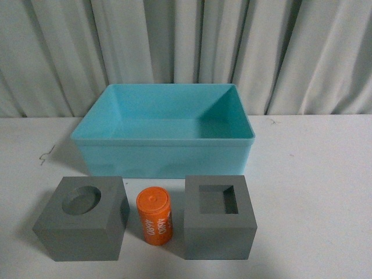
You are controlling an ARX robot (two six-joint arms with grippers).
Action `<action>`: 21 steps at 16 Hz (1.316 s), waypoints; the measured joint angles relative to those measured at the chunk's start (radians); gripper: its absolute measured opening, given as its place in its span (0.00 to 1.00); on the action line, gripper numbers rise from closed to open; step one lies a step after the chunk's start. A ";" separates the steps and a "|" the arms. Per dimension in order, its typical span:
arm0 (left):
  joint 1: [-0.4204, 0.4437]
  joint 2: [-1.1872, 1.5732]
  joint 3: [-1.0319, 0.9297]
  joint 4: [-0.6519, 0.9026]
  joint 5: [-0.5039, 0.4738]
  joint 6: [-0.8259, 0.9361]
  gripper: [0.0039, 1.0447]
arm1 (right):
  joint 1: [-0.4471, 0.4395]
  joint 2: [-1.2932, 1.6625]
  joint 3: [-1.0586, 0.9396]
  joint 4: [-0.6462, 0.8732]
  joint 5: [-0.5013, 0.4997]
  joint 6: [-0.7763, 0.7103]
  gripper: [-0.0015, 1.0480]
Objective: Place gray and orange parts in blue box
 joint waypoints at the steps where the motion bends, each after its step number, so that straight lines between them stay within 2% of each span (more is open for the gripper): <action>1: 0.000 0.000 0.000 0.000 0.000 0.000 0.94 | 0.000 0.000 0.000 0.000 0.000 0.000 0.94; 21: 0.000 0.000 0.000 0.000 0.000 0.000 0.94 | 0.000 0.000 0.000 0.000 0.000 0.000 0.94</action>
